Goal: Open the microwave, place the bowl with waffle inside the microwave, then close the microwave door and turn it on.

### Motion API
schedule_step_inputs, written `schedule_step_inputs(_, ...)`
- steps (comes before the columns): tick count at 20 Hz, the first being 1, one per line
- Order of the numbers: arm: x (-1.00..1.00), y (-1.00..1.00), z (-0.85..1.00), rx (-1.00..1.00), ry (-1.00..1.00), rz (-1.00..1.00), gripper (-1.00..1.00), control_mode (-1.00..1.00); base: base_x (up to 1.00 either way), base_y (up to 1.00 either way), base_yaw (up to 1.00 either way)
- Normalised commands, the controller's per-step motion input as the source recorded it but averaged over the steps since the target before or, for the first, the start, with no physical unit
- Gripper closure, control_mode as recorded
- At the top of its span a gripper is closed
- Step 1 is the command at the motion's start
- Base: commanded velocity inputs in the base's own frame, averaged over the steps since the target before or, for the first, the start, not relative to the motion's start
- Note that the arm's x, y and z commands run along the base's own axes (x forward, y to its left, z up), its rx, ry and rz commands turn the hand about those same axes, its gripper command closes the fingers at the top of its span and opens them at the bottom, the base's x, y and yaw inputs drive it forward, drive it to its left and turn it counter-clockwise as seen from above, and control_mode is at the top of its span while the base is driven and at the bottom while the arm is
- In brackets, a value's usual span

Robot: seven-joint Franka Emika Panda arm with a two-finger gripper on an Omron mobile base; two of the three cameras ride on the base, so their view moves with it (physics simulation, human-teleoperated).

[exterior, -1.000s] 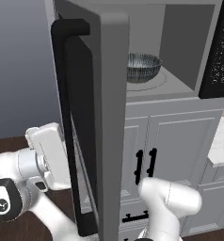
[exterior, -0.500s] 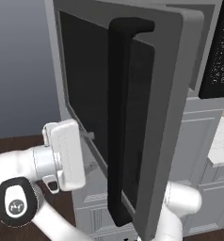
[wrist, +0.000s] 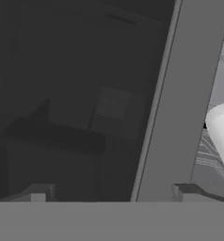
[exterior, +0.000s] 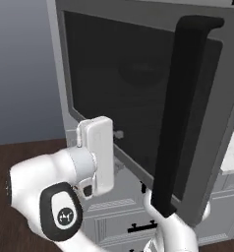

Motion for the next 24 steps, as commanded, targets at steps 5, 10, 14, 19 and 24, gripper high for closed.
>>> schedule_step_inputs(5,0.1,-0.55,0.03,0.14,-0.09,0.24,-1.0,-1.0,0.0,0.0,0.0)
schedule_step_inputs(10,0.24,-0.57,0.07,0.13,-0.05,0.22,-1.0,-1.0,0.0,0.0,0.0)
schedule_step_inputs(14,0.37,-0.54,0.09,0.12,-0.01,0.19,-1.0,-1.0,0.0,0.0,0.0)
schedule_step_inputs(19,0.39,-0.47,0.08,0.07,0.0,0.16,-1.0,-1.0,0.0,0.0,0.0)
schedule_step_inputs(24,0.44,-0.33,0.03,0.02,0.0,0.12,-1.0,-1.0,0.0,0.0,0.0)
